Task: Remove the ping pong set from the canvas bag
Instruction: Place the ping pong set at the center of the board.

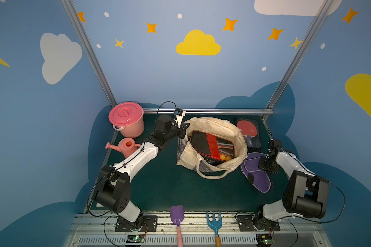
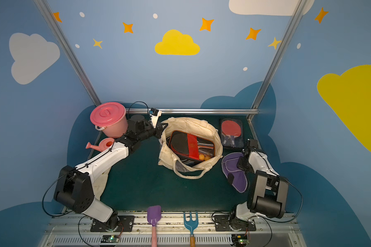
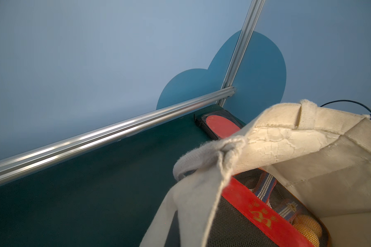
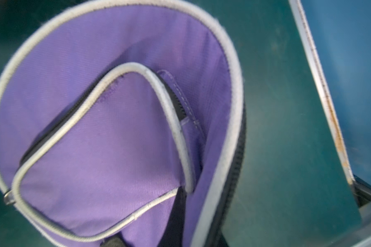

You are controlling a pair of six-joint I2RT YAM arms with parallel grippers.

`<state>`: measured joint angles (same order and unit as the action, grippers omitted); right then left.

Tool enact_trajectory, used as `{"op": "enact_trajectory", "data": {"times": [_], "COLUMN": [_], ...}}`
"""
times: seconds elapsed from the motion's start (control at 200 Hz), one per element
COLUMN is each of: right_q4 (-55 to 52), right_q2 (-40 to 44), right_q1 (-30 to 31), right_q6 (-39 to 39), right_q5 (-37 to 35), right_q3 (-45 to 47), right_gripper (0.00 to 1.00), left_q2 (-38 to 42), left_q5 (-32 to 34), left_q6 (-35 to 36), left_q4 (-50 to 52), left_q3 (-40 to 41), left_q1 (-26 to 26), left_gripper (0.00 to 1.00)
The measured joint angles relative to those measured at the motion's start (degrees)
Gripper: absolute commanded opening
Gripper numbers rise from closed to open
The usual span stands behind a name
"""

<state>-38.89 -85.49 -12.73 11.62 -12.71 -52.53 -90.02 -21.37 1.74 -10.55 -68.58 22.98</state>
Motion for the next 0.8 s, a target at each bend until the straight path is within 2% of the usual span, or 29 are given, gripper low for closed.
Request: {"op": "enact_trajectory", "data": {"times": [0.08,0.17,0.21,0.235,0.25,0.265,0.32,0.586,0.641,0.706,0.801], "right_q4": [-0.22,-0.70,-1.03,-1.31,-1.49,-1.73,-2.54,-5.11,-5.92,-7.19,-9.31], "right_q2": [-0.07,-0.07,-0.07,-0.07,-0.07,-0.07,-0.07,-0.13,0.24,1.31,3.78], "right_q1": [-0.04,-0.22,-0.35,-0.46,-0.52,-0.55,-0.63,-0.46,0.13,1.46,6.03], "right_q6": [0.13,0.37,0.44,0.28,0.63,0.48,0.90,1.84,1.79,1.64,1.09], "right_q5": [-1.40,-3.23,-4.17,-4.79,-5.14,-5.44,-6.91,-11.78,-12.39,-13.42,-14.51], "right_q3": [-0.04,-0.09,-0.09,-0.11,-0.13,-0.17,-0.46,-4.07,-4.50,-5.51,-8.76], "right_gripper": [0.08,0.17,0.25,0.38,0.41,0.48,0.58,0.71,0.78,0.85,0.85], "left_q2": [0.02,0.02,0.02,0.02,0.02,0.02,0.02,0.74,1.22,1.53,1.86], "left_q5": [0.00,-0.11,-0.22,-0.24,-0.28,-0.33,-0.48,-0.44,-0.35,-0.24,-0.13], "left_q6": [0.00,0.00,0.00,0.00,0.00,0.00,0.00,0.63,0.90,1.07,1.40], "left_q4": [-0.24,-0.37,-0.35,-0.37,-0.37,-0.37,-0.37,0.02,0.13,0.48,1.05], "left_q3": [0.13,0.15,0.15,0.15,0.15,0.15,0.15,0.61,0.94,1.01,1.03], "left_q1": [0.00,0.00,0.00,0.00,0.00,-0.02,-0.04,-0.11,-0.11,-0.09,-0.11], "left_gripper": [0.04,0.04,0.04,0.04,0.04,0.04,0.04,0.04,0.04,0.04,0.04]}}
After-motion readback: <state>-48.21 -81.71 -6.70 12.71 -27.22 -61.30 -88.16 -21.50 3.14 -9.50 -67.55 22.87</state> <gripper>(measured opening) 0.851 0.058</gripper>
